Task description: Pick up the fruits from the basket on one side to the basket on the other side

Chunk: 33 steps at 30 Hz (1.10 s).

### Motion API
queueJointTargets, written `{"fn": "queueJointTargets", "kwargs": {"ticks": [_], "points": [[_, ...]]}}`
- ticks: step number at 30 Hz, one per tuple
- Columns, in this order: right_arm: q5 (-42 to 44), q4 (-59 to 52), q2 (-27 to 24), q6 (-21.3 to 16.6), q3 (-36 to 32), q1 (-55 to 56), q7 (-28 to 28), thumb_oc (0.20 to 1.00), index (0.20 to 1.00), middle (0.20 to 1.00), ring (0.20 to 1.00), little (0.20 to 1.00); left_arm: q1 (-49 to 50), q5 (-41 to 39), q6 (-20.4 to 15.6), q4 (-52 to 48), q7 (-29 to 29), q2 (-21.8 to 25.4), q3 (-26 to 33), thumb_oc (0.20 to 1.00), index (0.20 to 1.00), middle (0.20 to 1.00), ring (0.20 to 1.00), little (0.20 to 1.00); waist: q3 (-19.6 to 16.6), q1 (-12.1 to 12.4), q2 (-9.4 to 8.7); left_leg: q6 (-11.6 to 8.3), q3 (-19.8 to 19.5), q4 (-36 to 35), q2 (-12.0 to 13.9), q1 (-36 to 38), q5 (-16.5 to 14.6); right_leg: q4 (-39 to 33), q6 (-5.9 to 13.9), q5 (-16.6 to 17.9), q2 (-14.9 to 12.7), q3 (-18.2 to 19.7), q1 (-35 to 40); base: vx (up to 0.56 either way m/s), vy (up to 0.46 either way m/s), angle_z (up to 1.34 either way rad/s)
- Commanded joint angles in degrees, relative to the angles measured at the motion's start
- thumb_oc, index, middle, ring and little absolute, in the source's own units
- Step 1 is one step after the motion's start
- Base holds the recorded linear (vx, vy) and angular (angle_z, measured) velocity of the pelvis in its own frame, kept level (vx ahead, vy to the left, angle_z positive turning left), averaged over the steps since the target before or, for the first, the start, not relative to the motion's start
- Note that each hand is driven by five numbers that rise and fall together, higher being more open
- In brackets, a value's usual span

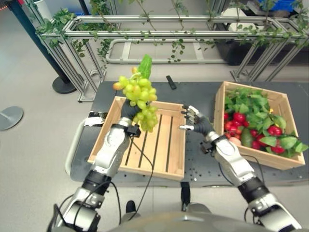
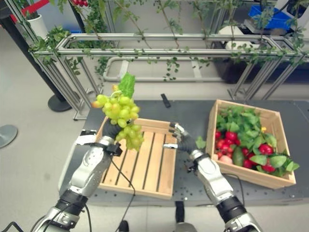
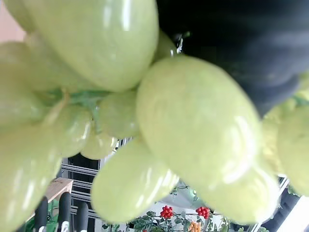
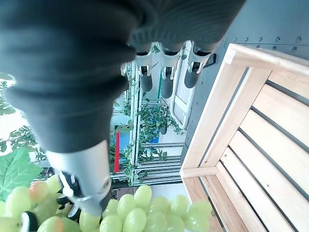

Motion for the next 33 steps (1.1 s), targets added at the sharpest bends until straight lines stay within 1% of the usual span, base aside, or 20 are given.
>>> {"fn": "queueJointTargets", "kwargs": {"ticks": [1,7,17,20,24,33], "points": [[-2.9,-4.2,-0.1,-3.3,-1.7,-2.2,0.7,1.0,1.0,1.0,1.0,1.0,-4.7,1.5,-4.4,-1.8,-1.3,-0.1,0.5,0.2,0.2,0.2,0.2,0.2,-1.0,-1.0,-0.58,0.82,-1.1,2.7,-0.1,-1.8,-3.5,0.8,3.88,-11.6,-1.2,-0.6,7.2,0.0,0.0,0.0],[-5.7,-3.3,1.3,-3.6,0.7,-5.2,-1.0,1.0,1.0,1.0,1.0,1.0,-5.3,0.9,-4.4,-1.4,-1.2,-1.6,-1.5,0.2,0.2,0.2,0.2,0.2,-0.8,-0.9,-0.57,0.9,-0.9,2.6,-0.3,-1.8,-3.4,0.8,3.88,-11.5,-1.3,-0.3,7.4,0.0,0.0,0.0],[-6.2,-1.8,4.5,-3.6,6.6,-11.6,-2.0,1.0,1.0,1.0,1.0,1.0,-7.5,0.0,-4.0,-1.3,-0.9,-3.5,-6.7,0.2,0.2,0.2,0.2,0.2,-0.6,-0.4,-0.6,1.06,-1.2,2.6,-0.5,-2.0,-3.3,0.7,3.89,-11.3,-1.5,-0.5,7.3,0.0,0.0,0.0],[-5.1,-1.3,5.4,-3.7,7.8,-12.6,-1.8,1.0,1.0,1.0,1.0,1.0,-7.9,-0.4,-3.9,-1.1,-0.6,-4.0,-7.5,0.2,0.2,0.2,0.2,0.2,-0.5,-0.4,-0.64,1.09,-1.2,2.7,-0.5,-1.9,-3.3,0.7,3.86,-11.3,-1.5,-0.5,7.3,0.0,0.0,0.0],[-3.4,-0.5,7.4,-3.4,10.9,-15.6,-1.9,1.0,1.0,1.0,1.0,1.0,-9.9,-1.4,-3.8,-0.7,0.0,-5.3,-10.4,0.2,0.2,0.2,0.2,0.2,-0.3,-0.2,-0.71,1.12,-1.3,2.7,-0.6,-2.1,-3.2,0.7,3.85,-11.2,-1.5,-0.5,7.4,0.0,0.0,0.0],[4.0,4.2,12.3,-3.3,15.1,-20.1,-3.5,1.0,1.0,1.0,1.0,1.0,-13.0,-4.6,-3.9,0.2,1.9,-7.9,-15.6,0.2,0.2,0.2,0.2,0.2,0.3,0.1,-0.96,1.16,-1.7,2.8,-0.6,-2.3,-3.2,0.7,3.76,-11.1,-1.5,-0.7,7.4,0.0,0.0,0.0]]}}
